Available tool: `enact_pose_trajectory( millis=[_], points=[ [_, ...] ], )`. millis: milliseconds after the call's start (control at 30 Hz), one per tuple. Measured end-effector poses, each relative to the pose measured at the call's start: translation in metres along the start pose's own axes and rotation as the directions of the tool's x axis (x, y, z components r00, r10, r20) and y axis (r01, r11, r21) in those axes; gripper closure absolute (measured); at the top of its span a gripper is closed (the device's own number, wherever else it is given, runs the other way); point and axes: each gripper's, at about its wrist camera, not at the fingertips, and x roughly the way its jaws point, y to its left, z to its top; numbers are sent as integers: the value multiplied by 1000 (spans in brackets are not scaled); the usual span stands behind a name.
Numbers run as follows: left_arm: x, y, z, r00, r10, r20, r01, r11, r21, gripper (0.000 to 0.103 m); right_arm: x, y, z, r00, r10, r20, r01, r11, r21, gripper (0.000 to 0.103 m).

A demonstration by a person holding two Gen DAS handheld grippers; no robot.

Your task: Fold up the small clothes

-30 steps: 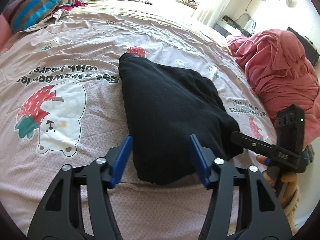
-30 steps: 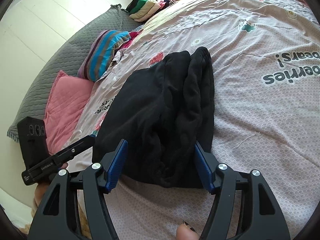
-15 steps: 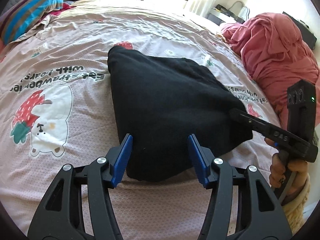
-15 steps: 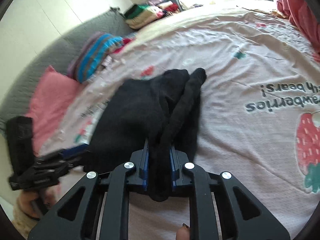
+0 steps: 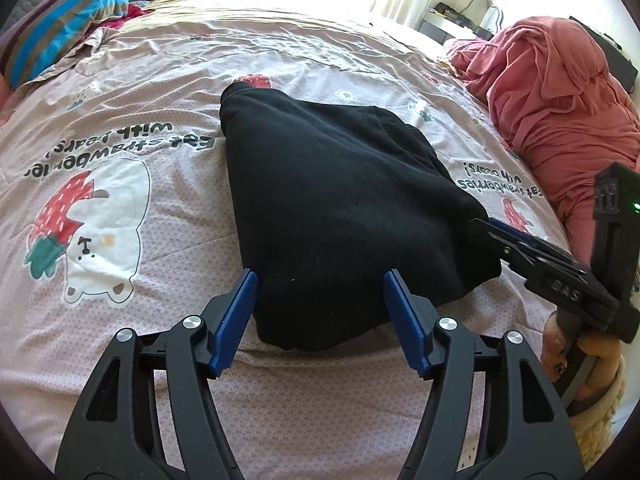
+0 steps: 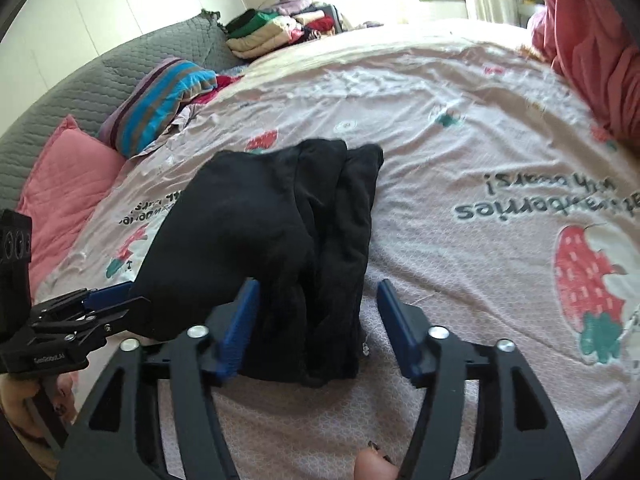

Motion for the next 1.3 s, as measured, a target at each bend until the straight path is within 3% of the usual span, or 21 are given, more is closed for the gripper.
enact_pose_trajectory(
  millis=[67,133,233,367,600,867,1300],
  points=[
    [-1,1,-1,1000,-5,2,5,1000,-3,46,-4,3,0,999,-31,19,31,999,-16,30],
    [-3,2,-2,1000,-9,4,9,1000,-5,44,-12,7,-1,997,-54,48,56,998,-35,26],
    [-8,2,-4,1000,-16,12,16,1000,-9,41,-25,14,-4,991,-93,94,99,993,-67,13],
    [-21,2,-5,999,-12,43,12,1000,-7,35,-46,23,-11,976,-138,169,156,983,-99,5],
    [-49,8,-10,994,3,113,-2,1000,-3,10,-79,33,-25,944,-163,286,197,976,-94,5],
    [-80,16,-22,983,27,180,-27,1000,-4,10,-104,45,-37,931,-130,340,163,984,-69,5],
    [-117,30,-56,966,63,249,-65,998,4,9,-122,75,-70,919,-147,366,187,979,-79,5]
  ],
)
